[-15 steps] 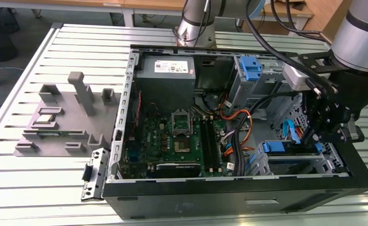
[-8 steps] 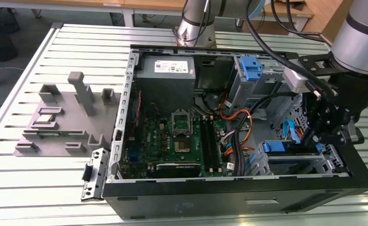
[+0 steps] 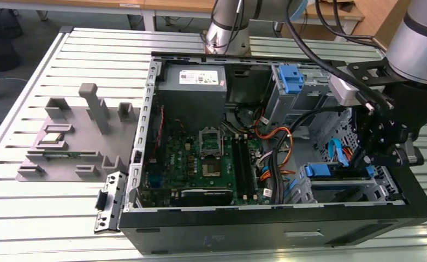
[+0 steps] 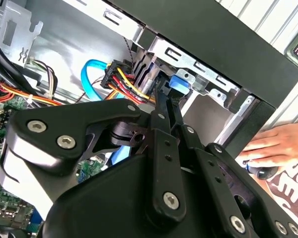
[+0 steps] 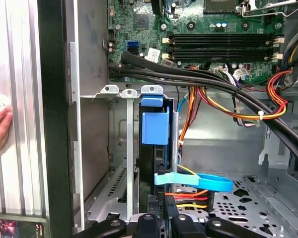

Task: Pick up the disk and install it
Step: 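Insert the second disk wire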

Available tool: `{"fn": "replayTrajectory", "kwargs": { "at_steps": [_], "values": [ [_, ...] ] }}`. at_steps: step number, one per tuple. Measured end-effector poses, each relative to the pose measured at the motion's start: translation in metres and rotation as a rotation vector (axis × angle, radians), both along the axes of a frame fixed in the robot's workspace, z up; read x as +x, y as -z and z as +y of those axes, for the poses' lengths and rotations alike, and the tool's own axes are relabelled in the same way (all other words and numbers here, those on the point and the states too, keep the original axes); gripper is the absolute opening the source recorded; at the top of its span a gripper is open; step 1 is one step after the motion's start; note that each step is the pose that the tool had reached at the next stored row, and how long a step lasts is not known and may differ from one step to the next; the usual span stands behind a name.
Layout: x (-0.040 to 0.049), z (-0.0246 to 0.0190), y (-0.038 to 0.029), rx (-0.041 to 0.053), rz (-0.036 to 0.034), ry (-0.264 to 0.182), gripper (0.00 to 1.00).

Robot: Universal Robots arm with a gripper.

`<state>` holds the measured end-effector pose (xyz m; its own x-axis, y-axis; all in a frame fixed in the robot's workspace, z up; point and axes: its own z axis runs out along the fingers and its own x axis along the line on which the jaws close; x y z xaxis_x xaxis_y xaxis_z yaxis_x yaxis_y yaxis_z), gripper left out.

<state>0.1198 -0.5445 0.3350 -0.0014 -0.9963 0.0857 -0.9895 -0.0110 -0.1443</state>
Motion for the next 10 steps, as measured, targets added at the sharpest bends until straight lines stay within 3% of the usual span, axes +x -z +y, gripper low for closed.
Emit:
{"fn": "replayTrajectory", "kwargs": {
  "at_steps": [1, 3, 4, 10],
  "values": [
    [-0.0002, 0.0, 0.0, 0.0004, -0.0018, 0.0, 0.16],
    [-0.0006, 0.0, 0.0006, 0.0022, -0.0135, 0.0, 0.16],
    [-0.0007, 0.0, 0.0007, 0.0023, -0.0162, 0.0, 0.16],
    [-0.0034, 0.0, 0.0013, 0.0026, -0.0202, 0.0, 0.16]
  ]
}}
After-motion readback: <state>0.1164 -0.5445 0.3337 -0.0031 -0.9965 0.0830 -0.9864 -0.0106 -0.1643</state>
